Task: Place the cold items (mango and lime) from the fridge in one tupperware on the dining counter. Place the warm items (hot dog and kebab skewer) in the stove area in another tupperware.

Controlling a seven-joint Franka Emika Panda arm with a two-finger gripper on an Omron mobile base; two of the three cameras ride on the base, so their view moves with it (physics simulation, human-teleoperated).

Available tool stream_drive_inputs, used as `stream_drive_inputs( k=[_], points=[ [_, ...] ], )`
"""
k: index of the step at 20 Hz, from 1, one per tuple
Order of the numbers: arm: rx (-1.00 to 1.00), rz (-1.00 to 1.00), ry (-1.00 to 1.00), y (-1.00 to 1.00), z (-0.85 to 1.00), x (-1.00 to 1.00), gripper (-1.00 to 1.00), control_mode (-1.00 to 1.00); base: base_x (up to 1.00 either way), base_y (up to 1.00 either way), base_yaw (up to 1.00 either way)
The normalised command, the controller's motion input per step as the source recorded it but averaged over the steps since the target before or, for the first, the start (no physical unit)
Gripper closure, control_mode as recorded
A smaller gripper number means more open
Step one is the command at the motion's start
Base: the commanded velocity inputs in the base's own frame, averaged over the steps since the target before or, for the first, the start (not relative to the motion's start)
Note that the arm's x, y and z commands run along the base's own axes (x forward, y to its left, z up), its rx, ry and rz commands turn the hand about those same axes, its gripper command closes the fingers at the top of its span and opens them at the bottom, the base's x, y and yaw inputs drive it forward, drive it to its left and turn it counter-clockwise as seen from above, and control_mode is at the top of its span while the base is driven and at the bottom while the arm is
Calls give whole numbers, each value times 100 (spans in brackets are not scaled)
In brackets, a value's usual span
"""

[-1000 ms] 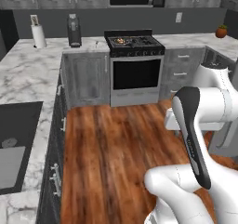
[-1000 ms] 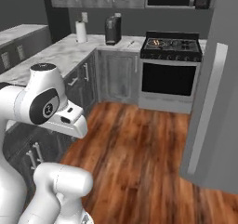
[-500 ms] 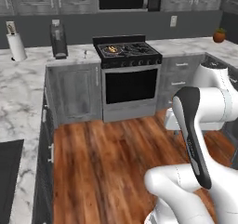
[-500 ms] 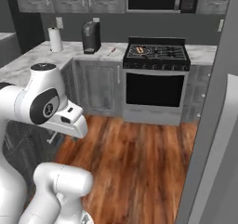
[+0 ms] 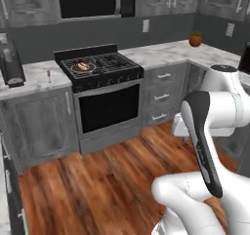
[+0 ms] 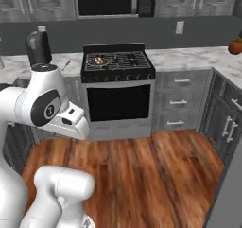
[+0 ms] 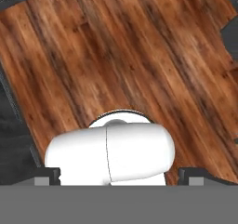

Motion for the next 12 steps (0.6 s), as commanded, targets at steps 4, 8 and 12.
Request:
stream_drive_inputs(
  k=[4,8,12],
  points=[
    [0,0,0,0,0,0,-100,100,86,43,-68],
    [0,0,0,0,0,0,-100,100,83,44,-73],
    [0,0,0,0,0,0,-100,100,88,46,-73]
  ],
)
